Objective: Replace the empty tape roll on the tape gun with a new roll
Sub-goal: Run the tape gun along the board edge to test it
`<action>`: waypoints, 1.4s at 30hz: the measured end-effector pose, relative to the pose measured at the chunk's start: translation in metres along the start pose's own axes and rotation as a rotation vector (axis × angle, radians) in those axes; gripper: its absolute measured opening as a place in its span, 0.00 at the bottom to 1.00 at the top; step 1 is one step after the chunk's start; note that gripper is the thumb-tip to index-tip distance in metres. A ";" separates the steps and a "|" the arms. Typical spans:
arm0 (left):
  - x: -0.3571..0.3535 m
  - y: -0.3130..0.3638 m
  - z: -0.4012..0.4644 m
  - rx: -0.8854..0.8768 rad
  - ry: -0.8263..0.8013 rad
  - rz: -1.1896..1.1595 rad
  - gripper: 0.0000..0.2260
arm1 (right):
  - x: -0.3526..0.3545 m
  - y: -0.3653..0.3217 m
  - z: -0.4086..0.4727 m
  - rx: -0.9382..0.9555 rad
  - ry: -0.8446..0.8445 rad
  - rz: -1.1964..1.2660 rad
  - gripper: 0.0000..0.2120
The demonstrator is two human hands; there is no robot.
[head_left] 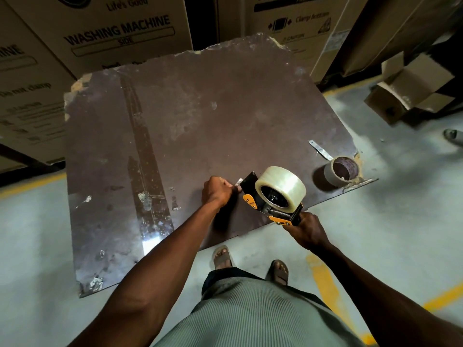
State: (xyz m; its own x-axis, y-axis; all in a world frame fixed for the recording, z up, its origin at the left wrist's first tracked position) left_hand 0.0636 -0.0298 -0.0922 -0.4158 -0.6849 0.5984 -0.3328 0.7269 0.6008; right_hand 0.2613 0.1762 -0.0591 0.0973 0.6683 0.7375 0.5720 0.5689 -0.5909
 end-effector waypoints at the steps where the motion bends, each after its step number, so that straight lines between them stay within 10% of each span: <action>1: 0.001 0.001 -0.003 -0.014 0.019 0.058 0.10 | -0.001 0.001 0.000 -0.003 0.003 -0.013 0.10; 10: 0.000 0.031 -0.033 -0.717 0.359 0.558 0.07 | -0.010 0.008 0.001 -0.008 0.009 -0.110 0.08; 19: -0.044 0.034 -0.040 -1.213 0.035 0.901 0.21 | -0.014 0.011 -0.001 -0.045 -0.004 -0.078 0.11; 24: -0.037 0.023 -0.045 -1.186 -0.330 0.830 0.41 | -0.015 0.010 -0.001 -0.049 -0.001 -0.091 0.09; 42: -0.064 0.018 -0.051 -0.897 -0.120 1.110 0.66 | 0.020 0.047 -0.031 0.063 -0.029 -0.185 0.11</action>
State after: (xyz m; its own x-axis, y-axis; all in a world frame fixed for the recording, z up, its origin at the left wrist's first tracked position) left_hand 0.1275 0.0250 -0.0925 -0.1846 0.2480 0.9510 0.8247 0.5654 0.0126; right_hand 0.3155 0.2012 -0.0624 -0.0284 0.5624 0.8264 0.5262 0.7113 -0.4660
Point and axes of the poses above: each hand's wrist, its own z-axis towards the middle knuckle, its own x-axis out of the back of the hand, y = z × x, the point moved 8 cm from there along z, towards the middle knuckle, and after that the axes turned 5 degrees about y, right-handed, at the moved point
